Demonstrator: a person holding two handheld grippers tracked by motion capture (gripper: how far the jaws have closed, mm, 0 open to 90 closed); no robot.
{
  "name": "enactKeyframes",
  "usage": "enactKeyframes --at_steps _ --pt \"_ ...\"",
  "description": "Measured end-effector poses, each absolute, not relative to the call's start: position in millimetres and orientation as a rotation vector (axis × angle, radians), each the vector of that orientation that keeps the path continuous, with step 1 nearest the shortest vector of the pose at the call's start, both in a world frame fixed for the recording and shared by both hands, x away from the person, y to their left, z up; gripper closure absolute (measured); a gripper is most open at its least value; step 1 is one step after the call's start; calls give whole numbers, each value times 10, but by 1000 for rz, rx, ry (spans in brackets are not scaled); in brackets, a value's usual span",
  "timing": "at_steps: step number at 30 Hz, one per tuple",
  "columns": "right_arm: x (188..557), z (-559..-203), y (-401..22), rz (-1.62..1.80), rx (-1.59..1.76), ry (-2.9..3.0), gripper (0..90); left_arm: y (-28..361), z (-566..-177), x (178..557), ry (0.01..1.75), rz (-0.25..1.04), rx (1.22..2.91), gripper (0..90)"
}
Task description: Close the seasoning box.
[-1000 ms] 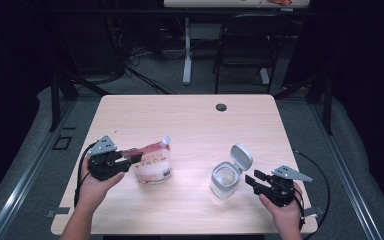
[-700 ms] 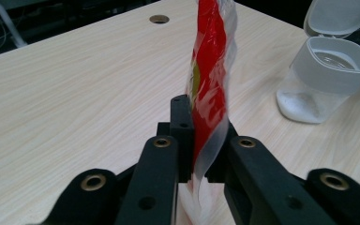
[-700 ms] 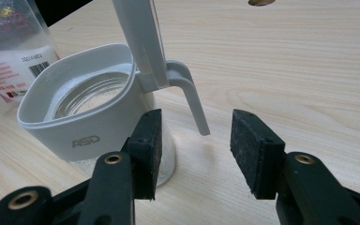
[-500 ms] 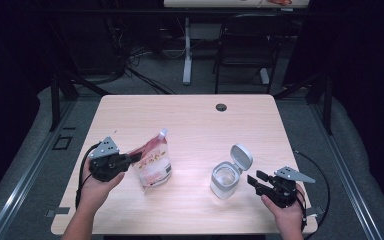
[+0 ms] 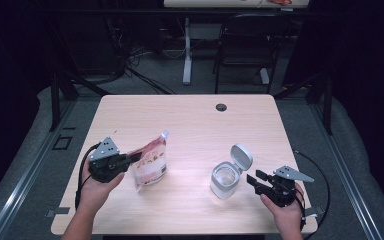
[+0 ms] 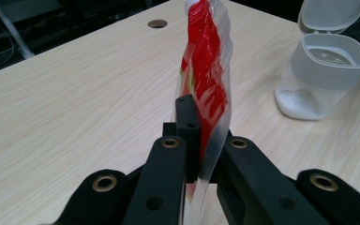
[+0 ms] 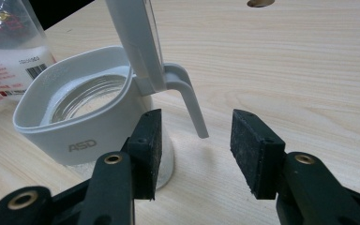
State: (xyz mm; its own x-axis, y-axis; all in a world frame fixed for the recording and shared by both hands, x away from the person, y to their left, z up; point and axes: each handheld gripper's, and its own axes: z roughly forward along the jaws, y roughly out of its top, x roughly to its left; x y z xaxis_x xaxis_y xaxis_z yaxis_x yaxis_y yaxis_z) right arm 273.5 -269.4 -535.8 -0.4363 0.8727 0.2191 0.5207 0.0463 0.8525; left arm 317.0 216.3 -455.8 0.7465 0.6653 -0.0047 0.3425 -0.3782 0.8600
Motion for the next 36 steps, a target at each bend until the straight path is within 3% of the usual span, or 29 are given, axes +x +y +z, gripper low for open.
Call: enactKeyframes --at_steps 36 --pt "2688 -5348 -2747 1327 1392 1973 526 1576 -4579 2989 499 295 2039 900"
